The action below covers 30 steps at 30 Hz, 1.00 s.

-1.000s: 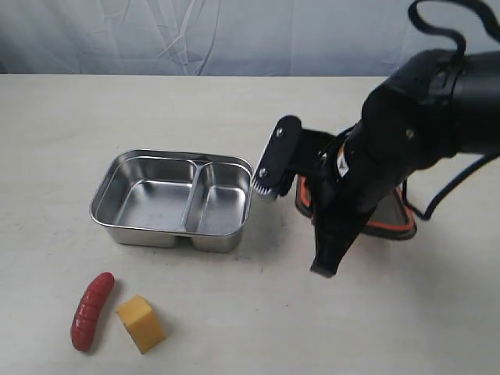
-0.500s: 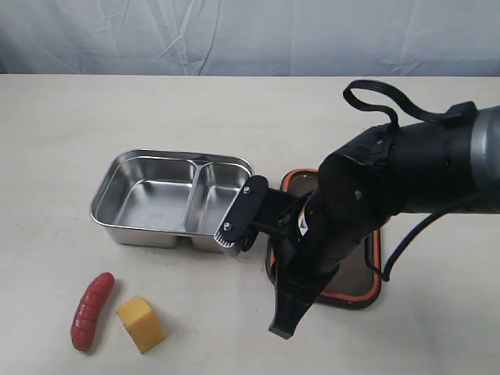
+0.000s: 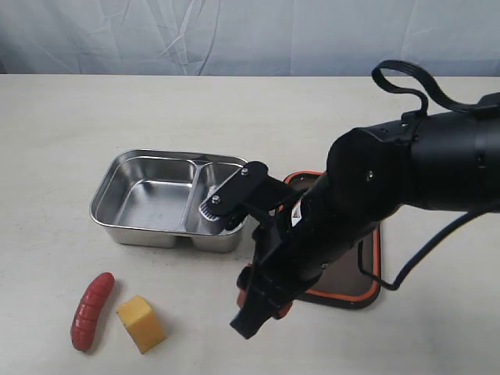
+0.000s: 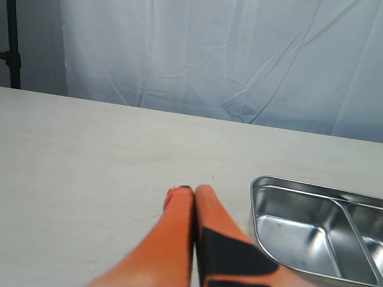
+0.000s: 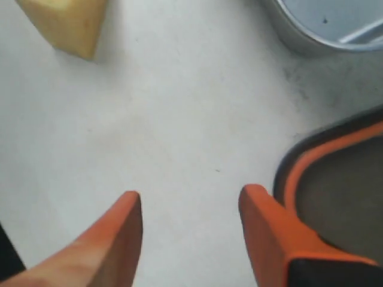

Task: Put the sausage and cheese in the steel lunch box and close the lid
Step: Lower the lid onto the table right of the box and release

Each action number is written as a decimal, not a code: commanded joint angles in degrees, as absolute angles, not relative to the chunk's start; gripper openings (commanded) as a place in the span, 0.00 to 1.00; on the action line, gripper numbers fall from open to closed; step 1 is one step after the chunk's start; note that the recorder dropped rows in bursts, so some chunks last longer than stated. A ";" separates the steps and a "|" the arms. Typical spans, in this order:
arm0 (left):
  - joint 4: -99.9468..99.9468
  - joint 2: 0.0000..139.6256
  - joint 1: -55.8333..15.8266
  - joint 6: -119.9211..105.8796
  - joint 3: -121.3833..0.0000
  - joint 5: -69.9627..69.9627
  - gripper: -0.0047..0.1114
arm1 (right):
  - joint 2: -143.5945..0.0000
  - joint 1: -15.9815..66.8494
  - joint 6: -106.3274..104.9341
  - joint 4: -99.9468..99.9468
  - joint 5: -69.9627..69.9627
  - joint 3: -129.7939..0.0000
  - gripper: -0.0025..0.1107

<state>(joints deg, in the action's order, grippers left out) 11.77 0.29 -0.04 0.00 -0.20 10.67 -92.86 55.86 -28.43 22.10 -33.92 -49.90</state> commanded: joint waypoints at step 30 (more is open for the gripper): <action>11.70 0.00 -0.20 0.00 0.00 10.42 0.04 | -89.00 67.98 -28.26 26.84 -22.26 -55.12 0.02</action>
<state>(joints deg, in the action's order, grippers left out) 11.77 0.29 -0.04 0.00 -0.20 10.67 -90.99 67.83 -28.32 29.79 -21.91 -54.79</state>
